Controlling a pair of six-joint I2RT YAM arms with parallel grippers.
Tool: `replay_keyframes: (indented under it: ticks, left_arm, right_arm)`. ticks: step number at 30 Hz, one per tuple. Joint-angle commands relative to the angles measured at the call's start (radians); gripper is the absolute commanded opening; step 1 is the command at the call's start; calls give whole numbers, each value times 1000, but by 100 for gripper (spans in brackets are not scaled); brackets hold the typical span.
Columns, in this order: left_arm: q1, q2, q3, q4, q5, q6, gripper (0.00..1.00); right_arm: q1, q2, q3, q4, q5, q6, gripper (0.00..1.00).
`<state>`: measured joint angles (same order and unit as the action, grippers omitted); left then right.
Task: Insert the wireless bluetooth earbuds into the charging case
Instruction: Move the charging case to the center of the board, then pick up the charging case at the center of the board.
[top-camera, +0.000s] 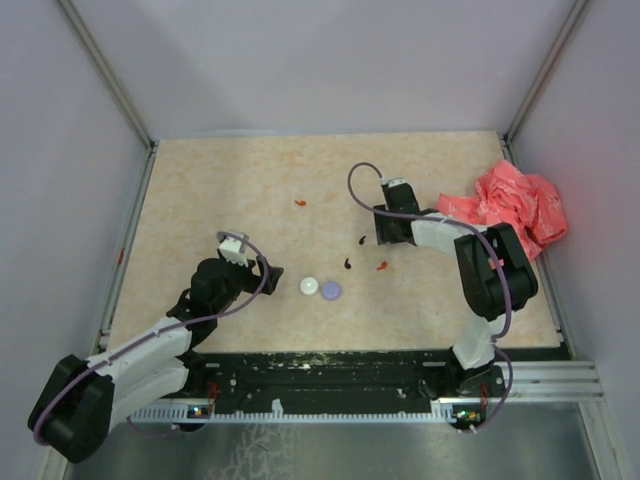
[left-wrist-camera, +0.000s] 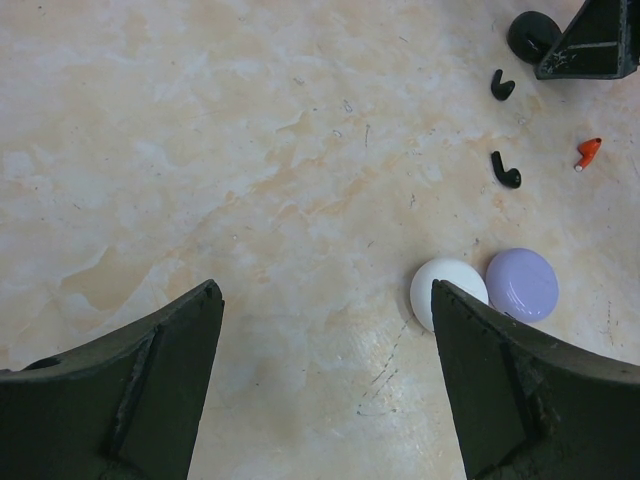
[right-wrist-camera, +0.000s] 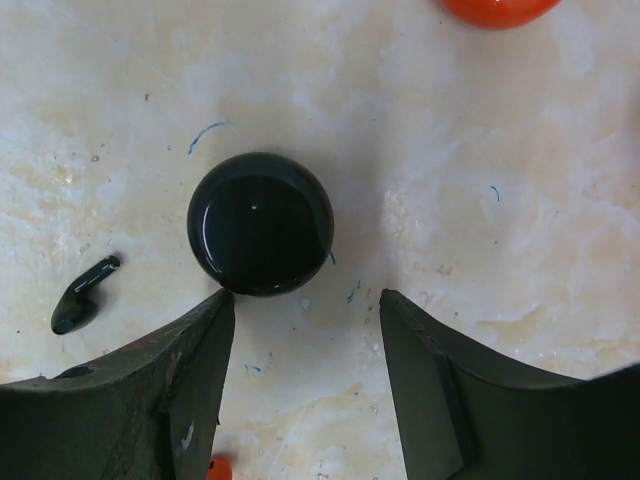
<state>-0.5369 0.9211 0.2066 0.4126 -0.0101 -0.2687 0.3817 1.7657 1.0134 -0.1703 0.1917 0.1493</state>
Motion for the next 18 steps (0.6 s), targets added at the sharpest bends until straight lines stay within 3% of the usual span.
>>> replay_keyframes:
  ticks: [1,8,18]
  left_arm:
    - [-1,5,-7,38,12,-7,88]
    - [0,7,-6,38,13,-1,88]
    - [0,20,-2,41,16,-2,88]
  right_arm:
    - [-10,-62,-13,59,-106,-34,60]
    - [-13,4,33,70,-139,-115,64]
    - [-15,76,87,64,-149,-119,61]
